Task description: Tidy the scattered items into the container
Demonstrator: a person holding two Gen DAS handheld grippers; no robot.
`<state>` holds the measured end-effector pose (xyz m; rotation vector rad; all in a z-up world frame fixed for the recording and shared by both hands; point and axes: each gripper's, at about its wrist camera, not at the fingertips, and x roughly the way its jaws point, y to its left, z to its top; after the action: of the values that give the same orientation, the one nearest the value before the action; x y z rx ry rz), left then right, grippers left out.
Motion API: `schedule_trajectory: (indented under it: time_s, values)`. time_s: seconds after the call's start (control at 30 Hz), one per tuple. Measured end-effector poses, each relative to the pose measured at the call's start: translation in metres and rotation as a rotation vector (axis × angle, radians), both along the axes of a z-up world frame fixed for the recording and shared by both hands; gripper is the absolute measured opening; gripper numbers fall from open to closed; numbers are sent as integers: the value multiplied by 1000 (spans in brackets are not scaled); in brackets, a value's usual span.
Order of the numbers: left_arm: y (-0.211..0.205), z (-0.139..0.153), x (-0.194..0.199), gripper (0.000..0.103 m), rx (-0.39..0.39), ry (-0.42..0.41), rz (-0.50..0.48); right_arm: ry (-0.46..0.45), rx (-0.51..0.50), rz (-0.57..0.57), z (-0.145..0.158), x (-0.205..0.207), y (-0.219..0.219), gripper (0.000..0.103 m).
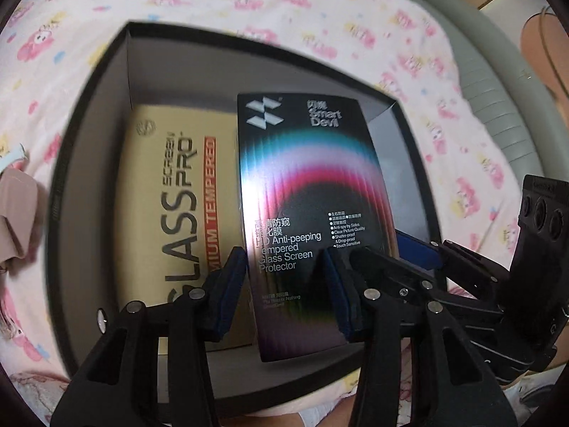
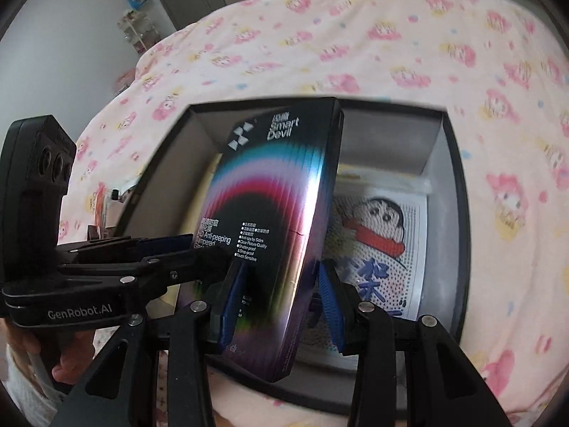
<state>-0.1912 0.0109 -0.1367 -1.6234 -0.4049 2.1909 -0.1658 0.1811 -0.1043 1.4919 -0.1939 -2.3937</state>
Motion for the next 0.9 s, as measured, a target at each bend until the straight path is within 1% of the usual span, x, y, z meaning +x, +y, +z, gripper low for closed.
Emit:
schedule_trajectory:
  time_s: [0.07, 0.13, 0.2, 0.27, 0.33, 0.4, 0.47, 0.53, 0.6, 0.67, 0.73, 0.77, 0.8, 0.9]
  values:
    - [4, -6, -1, 45, -24, -12, -4, -11, -4, 2, -7, 1, 1, 37]
    - [8, -10, -1, 43, -60, -22, -5, -12, 14, 25, -12, 0, 1, 37]
    - [9, -16, 1, 41, -86, -33, 12, -44, 19, 27, -23, -2, 2, 37]
    - [7, -18, 1, 41, -88, -45, 32, -81, -14, 26, -30, 1, 5, 37]
    - [5, -17, 2, 41, -94, -43, 49, -93, -43, 21, -30, 1, 10, 37]
    - [1, -10, 5, 41, -95, -23, 64, -79, -78, 5, -24, 2, 16, 37]
    - [-2, 0, 8, 41, -80, 7, 71, -40, -89, -19, -15, 5, 22, 37]
    - [3, 13, 11, 41, -66, 54, 47, 32, -50, -52, -2, 9, 26, 37]
    - [15, 23, 14, 41, -54, 90, -5, 101, 3, -77, 8, 14, 27, 37]
    - [33, 28, 15, 41, -45, 109, -65, 138, 57, -104, 13, 12, 26, 37]
    - [52, 30, 14, 39, -46, 116, -110, 164, 113, -157, 16, 13, 32, 37]
    - [60, 28, 14, 36, -41, 115, -131, 175, 121, -179, 18, 14, 37, 37]
    - [68, 25, 12, 31, -27, 106, -153, 180, 107, -206, 20, 14, 44, 37]
    - [96, 15, 3, 31, 17, 63, -208, 180, 64, -259, 26, 10, 65, 36]
